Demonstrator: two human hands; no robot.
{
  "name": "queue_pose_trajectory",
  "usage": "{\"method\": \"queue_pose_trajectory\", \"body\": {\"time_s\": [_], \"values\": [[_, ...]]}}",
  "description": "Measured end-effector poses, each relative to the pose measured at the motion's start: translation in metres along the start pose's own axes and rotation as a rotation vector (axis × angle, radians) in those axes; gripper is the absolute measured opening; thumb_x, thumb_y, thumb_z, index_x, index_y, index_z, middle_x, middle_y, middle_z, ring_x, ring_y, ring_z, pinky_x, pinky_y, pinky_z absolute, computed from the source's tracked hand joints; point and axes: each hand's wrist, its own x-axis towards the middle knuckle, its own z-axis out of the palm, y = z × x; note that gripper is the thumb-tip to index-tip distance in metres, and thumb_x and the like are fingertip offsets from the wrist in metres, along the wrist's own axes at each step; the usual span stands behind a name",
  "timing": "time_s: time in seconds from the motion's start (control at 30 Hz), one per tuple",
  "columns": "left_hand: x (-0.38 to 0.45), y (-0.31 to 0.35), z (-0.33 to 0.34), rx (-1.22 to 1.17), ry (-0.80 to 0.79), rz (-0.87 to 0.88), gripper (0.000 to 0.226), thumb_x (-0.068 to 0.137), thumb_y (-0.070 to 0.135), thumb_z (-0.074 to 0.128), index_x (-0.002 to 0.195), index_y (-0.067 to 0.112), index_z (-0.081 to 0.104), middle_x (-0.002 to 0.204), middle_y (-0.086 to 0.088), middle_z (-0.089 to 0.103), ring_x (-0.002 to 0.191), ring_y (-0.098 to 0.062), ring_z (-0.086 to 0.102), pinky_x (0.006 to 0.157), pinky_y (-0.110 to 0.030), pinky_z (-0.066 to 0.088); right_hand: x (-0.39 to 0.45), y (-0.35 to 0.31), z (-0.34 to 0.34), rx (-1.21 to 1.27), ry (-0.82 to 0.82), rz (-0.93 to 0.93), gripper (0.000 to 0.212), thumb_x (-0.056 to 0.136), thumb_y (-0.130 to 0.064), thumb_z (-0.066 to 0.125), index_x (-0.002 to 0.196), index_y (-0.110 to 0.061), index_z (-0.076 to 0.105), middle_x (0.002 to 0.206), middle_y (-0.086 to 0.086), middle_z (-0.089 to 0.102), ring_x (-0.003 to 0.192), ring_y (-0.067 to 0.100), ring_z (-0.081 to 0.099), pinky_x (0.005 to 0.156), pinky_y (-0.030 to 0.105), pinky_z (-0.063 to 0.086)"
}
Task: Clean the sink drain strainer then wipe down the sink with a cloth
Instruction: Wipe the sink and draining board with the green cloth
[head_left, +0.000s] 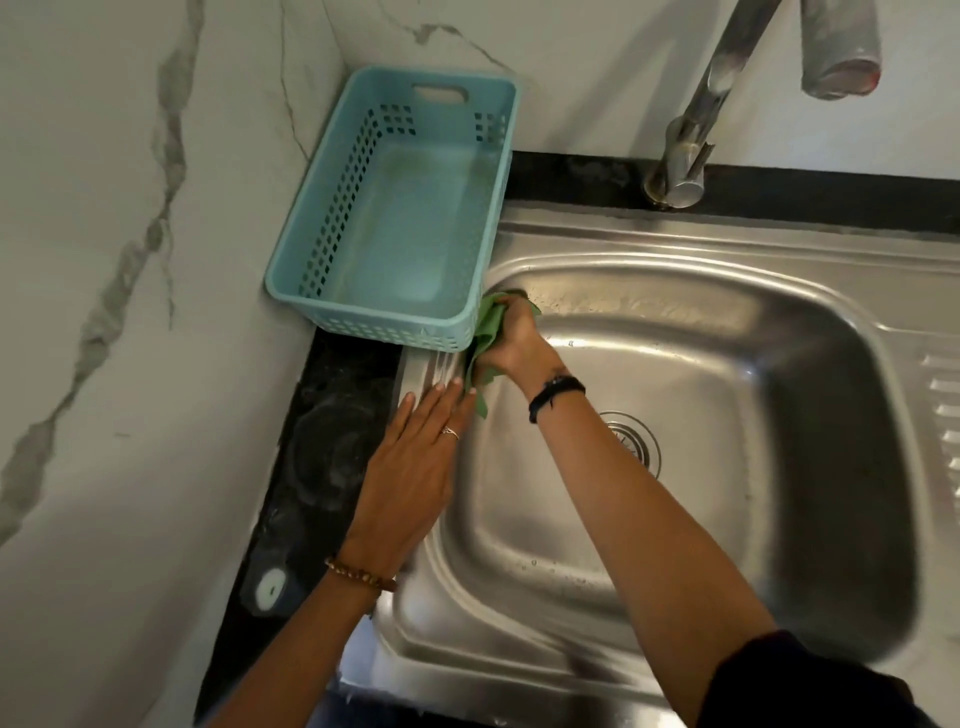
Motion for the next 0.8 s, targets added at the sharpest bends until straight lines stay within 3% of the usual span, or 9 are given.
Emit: {"method": "queue_pose_trajectory", "body": {"time_s": [0.1, 0.27, 0.33, 0.37, 0.43, 0.47, 0.6, 0.73, 0.8], "values": [[0.011, 0.001, -0.001, -0.071, 0.034, 0.0, 0.052, 0.08, -0.001, 0.055, 0.131, 0.006, 0.05, 0.135, -0.012, 0.054, 0.125, -0.024, 0.051, 0.112, -0.037, 0.027, -0.001, -0.029, -0.013, 0.135, 0.011, -0.022, 0.044, 0.092, -0.026, 0.025, 0.117, -0.006, 0.055, 0.137, 0.023, 0.048, 0.128, 0.034, 0.045, 0.114, 0.046, 0.028], [0.017, 0.0, -0.005, -0.117, -0.037, 0.015, 0.051, 0.08, 0.008, 0.055, 0.131, 0.005, 0.05, 0.136, -0.014, 0.052, 0.128, -0.026, 0.048, 0.114, -0.036, 0.021, -0.003, -0.055, -0.057, 0.421, 0.098, -0.294, 0.047, 0.099, -0.019, 0.022, 0.14, -0.001, 0.037, 0.144, 0.03, 0.034, 0.134, 0.046, 0.03, 0.113, 0.061, 0.018], [0.017, -0.002, -0.005, -0.19, -0.062, 0.004, 0.06, 0.077, 0.011, 0.065, 0.134, 0.004, 0.046, 0.139, -0.015, 0.048, 0.131, -0.028, 0.044, 0.114, -0.033, 0.013, -0.008, -0.054, -0.057, 0.508, 0.103, -0.379, 0.042, 0.097, -0.02, 0.027, 0.13, -0.005, 0.048, 0.13, 0.026, 0.046, 0.122, 0.043, 0.043, 0.113, 0.055, 0.024], [0.018, -0.003, -0.005, -0.222, -0.071, -0.006, 0.064, 0.076, 0.014, 0.067, 0.135, 0.004, 0.044, 0.141, -0.015, 0.046, 0.132, -0.028, 0.042, 0.114, -0.032, 0.01, -0.008, -0.05, -0.05, 0.507, 0.084, -0.395, 0.035, 0.096, -0.021, 0.03, 0.116, -0.008, 0.055, 0.114, 0.022, 0.054, 0.106, 0.037, 0.051, 0.11, 0.049, 0.031], [0.018, -0.003, -0.007, -0.25, -0.089, -0.018, 0.068, 0.078, 0.019, 0.066, 0.138, 0.004, 0.038, 0.145, -0.013, 0.041, 0.135, -0.026, 0.037, 0.116, -0.03, 0.008, -0.004, -0.034, -0.027, 0.427, 0.068, -0.36, 0.025, 0.092, -0.02, 0.033, 0.093, -0.011, 0.056, 0.087, 0.013, 0.054, 0.081, 0.026, 0.052, 0.096, 0.038, 0.04], [0.019, -0.003, -0.007, -0.245, -0.096, -0.017, 0.069, 0.079, 0.022, 0.065, 0.139, 0.004, 0.037, 0.145, -0.013, 0.04, 0.136, -0.025, 0.036, 0.117, -0.032, 0.01, -0.001, -0.024, -0.014, 0.344, 0.08, -0.333, 0.022, 0.09, -0.018, 0.033, 0.092, -0.011, 0.054, 0.083, 0.01, 0.052, 0.077, 0.024, 0.051, 0.092, 0.036, 0.041], [0.019, -0.002, -0.006, -0.218, -0.112, -0.026, 0.07, 0.08, 0.024, 0.064, 0.14, 0.003, 0.033, 0.146, -0.014, 0.04, 0.136, -0.026, 0.036, 0.114, -0.042, 0.014, 0.002, 0.008, 0.01, 0.122, 0.062, -0.232, 0.019, 0.088, -0.016, 0.032, 0.08, -0.012, 0.049, 0.078, 0.009, 0.052, 0.073, 0.023, 0.051, 0.098, 0.038, 0.041], [0.022, 0.005, -0.007, -0.225, -0.081, -0.056, 0.066, 0.083, 0.015, 0.061, 0.14, 0.003, 0.031, 0.147, -0.014, 0.038, 0.137, -0.025, 0.034, 0.113, -0.046, 0.015, -0.001, -0.019, 0.004, 0.308, 0.062, -0.186, 0.016, 0.086, -0.017, 0.036, 0.076, -0.011, 0.047, 0.079, 0.009, 0.049, 0.076, 0.023, 0.049, 0.111, 0.035, 0.032], [0.028, 0.013, -0.008, -0.313, -0.069, -0.036, 0.064, 0.088, 0.011, 0.054, 0.144, 0.007, 0.023, 0.152, -0.008, 0.027, 0.141, -0.018, 0.02, 0.116, -0.039, 0.006, -0.001, -0.039, -0.005, 0.445, 0.05, -0.203, 0.018, 0.089, -0.018, 0.034, 0.083, -0.013, 0.051, 0.092, 0.009, 0.052, 0.094, 0.025, 0.051, 0.117, 0.038, 0.024]]}}
